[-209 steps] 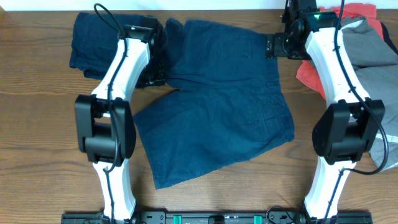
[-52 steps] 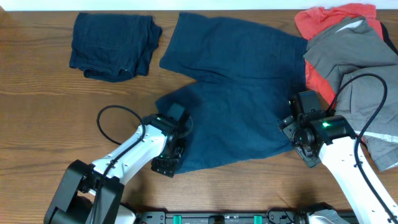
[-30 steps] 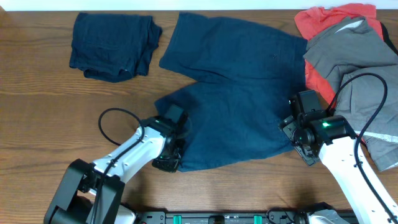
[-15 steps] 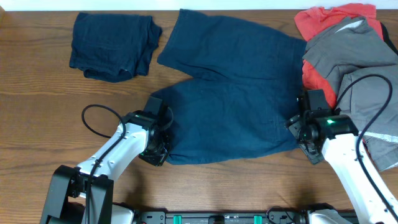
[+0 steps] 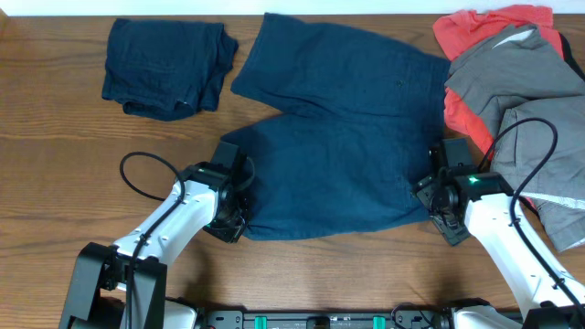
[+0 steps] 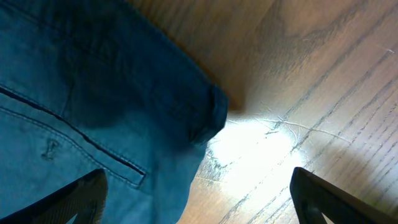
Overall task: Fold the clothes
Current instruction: 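Grasp the bottom leg hems with both grippers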
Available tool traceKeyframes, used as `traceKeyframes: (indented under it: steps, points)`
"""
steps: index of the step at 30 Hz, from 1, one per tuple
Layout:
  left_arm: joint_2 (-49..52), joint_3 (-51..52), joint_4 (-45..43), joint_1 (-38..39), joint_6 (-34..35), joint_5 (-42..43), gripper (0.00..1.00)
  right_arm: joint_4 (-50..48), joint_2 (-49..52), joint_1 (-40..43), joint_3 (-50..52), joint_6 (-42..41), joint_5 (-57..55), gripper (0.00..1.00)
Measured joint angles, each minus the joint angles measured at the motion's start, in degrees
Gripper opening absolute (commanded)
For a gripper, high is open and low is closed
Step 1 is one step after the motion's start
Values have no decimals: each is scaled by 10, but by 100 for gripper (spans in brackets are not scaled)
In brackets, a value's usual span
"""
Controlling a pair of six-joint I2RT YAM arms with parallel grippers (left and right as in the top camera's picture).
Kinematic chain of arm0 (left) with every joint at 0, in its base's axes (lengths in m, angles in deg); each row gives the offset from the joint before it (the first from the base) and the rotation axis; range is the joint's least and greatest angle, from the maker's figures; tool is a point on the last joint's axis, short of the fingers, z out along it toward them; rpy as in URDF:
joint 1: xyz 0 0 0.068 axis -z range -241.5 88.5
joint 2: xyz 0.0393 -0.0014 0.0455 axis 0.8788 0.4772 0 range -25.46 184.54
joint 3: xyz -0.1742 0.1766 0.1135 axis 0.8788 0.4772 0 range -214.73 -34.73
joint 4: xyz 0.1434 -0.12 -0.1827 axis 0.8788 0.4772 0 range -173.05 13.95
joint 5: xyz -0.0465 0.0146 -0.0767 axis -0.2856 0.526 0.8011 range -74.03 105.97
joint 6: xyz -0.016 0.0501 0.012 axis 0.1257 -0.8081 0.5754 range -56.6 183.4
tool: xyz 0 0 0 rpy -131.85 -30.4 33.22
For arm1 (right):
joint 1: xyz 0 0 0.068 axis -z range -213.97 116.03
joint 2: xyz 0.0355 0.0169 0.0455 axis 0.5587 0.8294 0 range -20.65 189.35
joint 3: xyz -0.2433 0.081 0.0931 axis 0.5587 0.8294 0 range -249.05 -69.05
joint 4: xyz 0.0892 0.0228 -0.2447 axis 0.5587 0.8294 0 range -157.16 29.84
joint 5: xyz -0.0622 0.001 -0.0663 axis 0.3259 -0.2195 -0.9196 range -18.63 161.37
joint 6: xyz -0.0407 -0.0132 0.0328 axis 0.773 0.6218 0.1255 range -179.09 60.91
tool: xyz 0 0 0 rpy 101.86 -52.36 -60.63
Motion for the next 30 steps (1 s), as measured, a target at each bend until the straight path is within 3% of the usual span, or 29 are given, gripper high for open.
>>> traceKeyframes:
  steps: [10, 17, 22, 25, 26, 30]
  points:
    - [0, 0, -2, 0, 0, -3, 6, -26, 0, 0, 21, 0, -1, 89]
    - [0, 0, -2, 0, -1, -4, 6, -61, 0, 0, 61, 2, 2, 74]
    - [0, 0, -2, 0, -2, -4, 6, -108, 0, 0, 97, 3, 13, 46]
    - [0, 0, -2, 0, -2, -5, 6, -122, 0, 0, 108, 5, 18, 18]
    - [0, 0, -2, 0, -2, -5, 6, -123, 0, 0, 110, 4, 18, 3]
    - [0, 0, -2, -1, -4, -13, 6, -126, 0, 0, 111, 8, 13, 1]
